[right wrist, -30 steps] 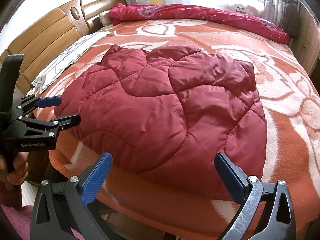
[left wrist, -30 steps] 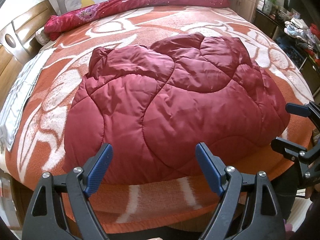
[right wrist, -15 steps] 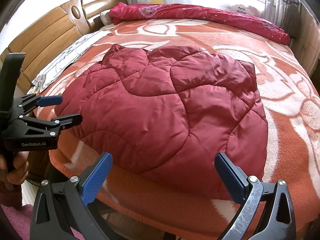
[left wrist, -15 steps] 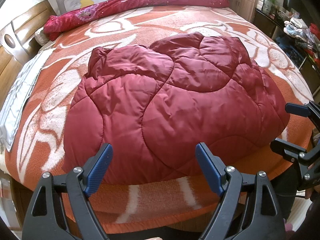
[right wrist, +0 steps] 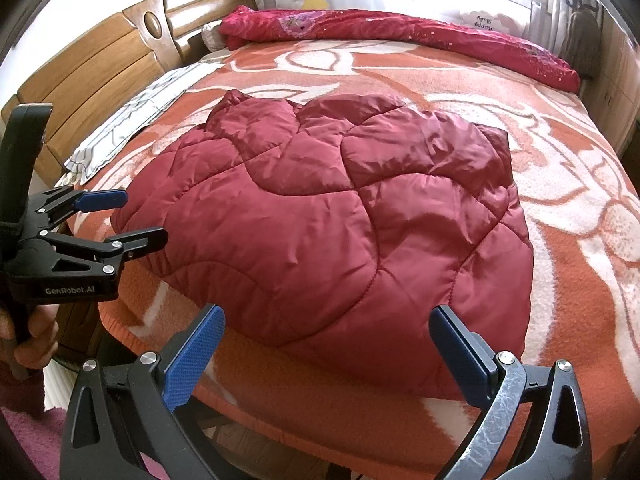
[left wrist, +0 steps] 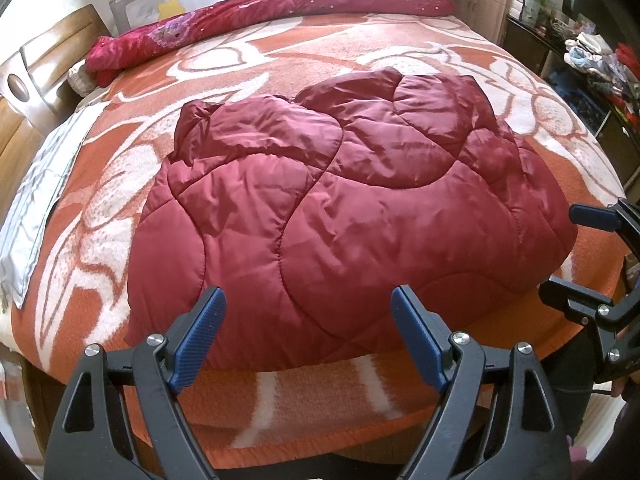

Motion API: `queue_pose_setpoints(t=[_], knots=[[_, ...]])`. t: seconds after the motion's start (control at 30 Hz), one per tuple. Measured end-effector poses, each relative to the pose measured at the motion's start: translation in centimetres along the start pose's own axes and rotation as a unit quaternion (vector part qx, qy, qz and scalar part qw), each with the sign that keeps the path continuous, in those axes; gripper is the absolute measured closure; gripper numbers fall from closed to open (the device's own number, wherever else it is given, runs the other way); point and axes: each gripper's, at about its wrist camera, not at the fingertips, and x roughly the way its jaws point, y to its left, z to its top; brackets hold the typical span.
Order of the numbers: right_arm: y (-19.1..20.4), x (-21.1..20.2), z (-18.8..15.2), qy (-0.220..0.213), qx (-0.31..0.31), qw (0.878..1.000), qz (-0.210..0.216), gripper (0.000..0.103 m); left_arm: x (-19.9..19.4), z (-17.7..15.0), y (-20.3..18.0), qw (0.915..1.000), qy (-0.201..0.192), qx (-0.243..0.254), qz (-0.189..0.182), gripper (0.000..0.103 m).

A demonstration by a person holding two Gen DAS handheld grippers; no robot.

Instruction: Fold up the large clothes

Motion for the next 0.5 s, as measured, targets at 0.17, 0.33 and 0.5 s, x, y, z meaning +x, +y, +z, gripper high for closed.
queue_pose_setpoints(t=[0.17,0.33,0.5], knots=[[-0.03,-0.17,0.05,0.000,-0.002,1.000,0.000,0.000,-0.05,0.07,-0.05,1.0000,-0.001,0.000,0.000,0.018],[0.01,-0.32,0.20,-0.001,-0.002,1.000,0.000,0.000,-0.06,0.04,-0.05,1.0000,-0.001,0.001,0.000,0.018],[0.04,-0.45,0.33,-0.002,-0.005,1.000,0.001,0.000,-0.21,0.14,-0.10,1.0000,-0.001,0.001,-0.001,0.018]])
